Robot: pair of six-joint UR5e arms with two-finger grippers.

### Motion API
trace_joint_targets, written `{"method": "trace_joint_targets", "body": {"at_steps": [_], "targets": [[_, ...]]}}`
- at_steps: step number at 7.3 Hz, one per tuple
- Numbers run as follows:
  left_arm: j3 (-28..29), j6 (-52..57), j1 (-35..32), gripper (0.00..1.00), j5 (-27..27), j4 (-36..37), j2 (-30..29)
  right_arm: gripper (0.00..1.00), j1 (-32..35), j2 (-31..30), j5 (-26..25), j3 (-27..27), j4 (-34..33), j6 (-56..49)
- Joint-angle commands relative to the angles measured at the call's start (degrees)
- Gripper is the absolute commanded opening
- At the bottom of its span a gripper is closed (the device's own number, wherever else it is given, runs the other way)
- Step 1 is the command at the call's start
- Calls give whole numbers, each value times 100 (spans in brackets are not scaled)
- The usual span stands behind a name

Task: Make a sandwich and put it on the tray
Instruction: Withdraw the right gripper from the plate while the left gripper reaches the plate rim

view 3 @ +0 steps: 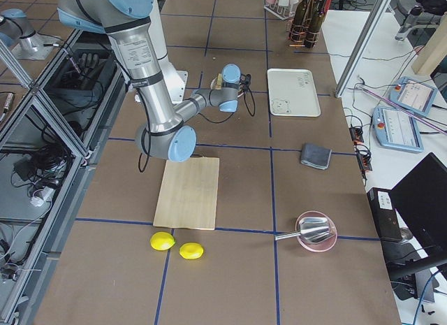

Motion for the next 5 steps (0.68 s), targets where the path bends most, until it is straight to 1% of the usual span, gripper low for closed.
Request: {"method": "trace_joint_targets", "body": {"at_steps": [1, 2, 3, 4, 5], "targets": [[9, -246, 289, 100, -694, -304, 3, 100, 170, -84, 33, 209, -87, 368], [-52, -1318, 727, 100, -940, -671, -110, 100, 502, -502, 129, 602, -314, 466], [-70, -2773, 1306, 100, -907, -1823, -155, 100, 949, -1011, 399, 1067, -708, 458], [-88, -4354, 2069, 99, -811, -3027, -172, 100, 1459, -1304, 994, 1194, -886, 406], [-184, -6075, 2990, 99, -349, -3639, -538, 100, 1881, -1594, 1383, 1203, -879, 136]]}}
